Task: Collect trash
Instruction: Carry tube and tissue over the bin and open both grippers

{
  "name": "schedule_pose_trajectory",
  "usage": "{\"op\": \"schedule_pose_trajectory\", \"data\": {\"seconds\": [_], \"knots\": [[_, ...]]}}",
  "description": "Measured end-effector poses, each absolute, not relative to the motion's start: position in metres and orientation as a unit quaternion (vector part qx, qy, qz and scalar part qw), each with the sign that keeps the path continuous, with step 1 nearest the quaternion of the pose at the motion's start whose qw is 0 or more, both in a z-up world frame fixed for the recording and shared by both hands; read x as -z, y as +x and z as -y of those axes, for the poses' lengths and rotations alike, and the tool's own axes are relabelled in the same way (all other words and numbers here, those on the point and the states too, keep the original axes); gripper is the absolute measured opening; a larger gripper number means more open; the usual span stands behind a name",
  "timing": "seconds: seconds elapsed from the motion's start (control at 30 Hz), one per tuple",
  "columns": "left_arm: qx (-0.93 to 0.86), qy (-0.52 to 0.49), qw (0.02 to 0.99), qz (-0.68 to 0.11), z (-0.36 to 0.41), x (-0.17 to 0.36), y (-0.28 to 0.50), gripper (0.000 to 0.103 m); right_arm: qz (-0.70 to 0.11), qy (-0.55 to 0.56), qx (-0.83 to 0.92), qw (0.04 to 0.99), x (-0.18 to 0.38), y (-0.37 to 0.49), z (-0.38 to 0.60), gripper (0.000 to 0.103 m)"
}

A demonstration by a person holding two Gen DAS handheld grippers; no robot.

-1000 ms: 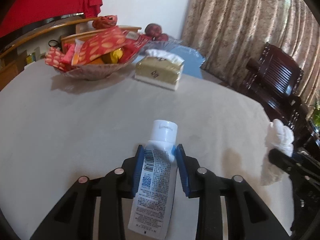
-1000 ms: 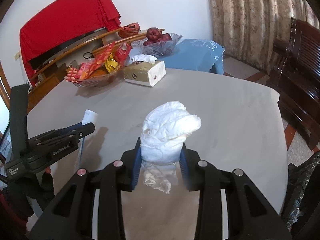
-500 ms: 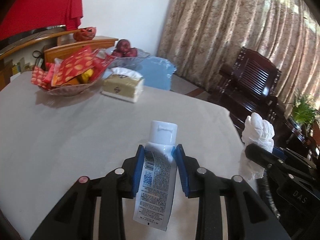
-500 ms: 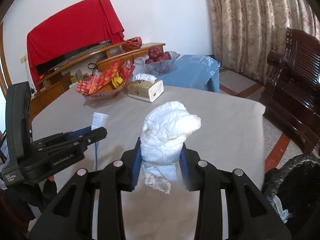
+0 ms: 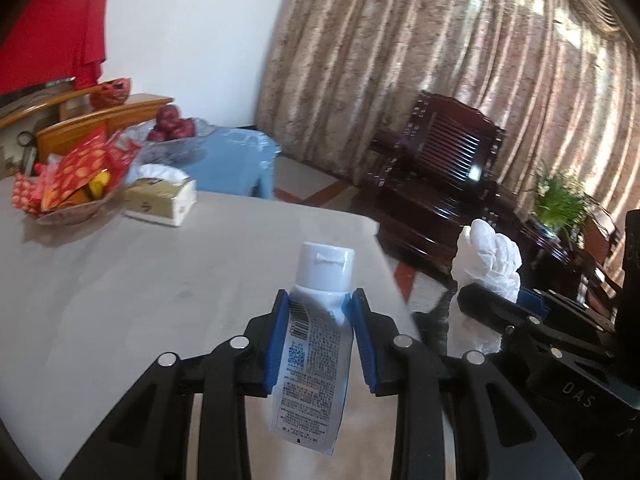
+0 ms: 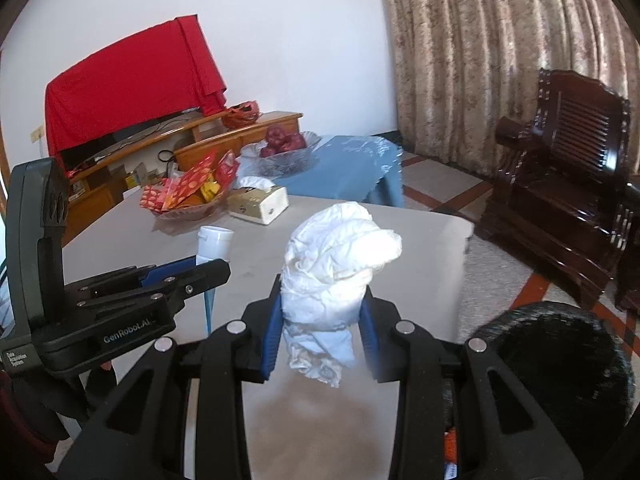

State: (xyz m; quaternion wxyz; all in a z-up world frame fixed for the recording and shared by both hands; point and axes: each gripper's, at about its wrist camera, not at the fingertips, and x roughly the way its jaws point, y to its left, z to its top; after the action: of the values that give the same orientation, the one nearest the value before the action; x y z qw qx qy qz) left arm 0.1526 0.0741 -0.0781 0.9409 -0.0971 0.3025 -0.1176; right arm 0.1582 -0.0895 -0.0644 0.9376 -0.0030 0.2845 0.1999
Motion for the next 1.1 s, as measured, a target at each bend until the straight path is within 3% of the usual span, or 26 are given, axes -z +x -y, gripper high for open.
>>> {"op": "schedule_pose_trajectory", "data": {"seconds": [0.57,1.1], "knots": [[0.247,-0.046,0.926,-0.281,0.068,0.054,0.154,0.031,-0.261,0.026,-0.064,0.963,0.056,0.12,0.237,0.033],[0.314,-0.027,0.896,-0.313,0.186,0.092,0.199,0.031,-0.314,0.036,-0.002,0.949,0.117,0.153,0.327,0.033]]}}
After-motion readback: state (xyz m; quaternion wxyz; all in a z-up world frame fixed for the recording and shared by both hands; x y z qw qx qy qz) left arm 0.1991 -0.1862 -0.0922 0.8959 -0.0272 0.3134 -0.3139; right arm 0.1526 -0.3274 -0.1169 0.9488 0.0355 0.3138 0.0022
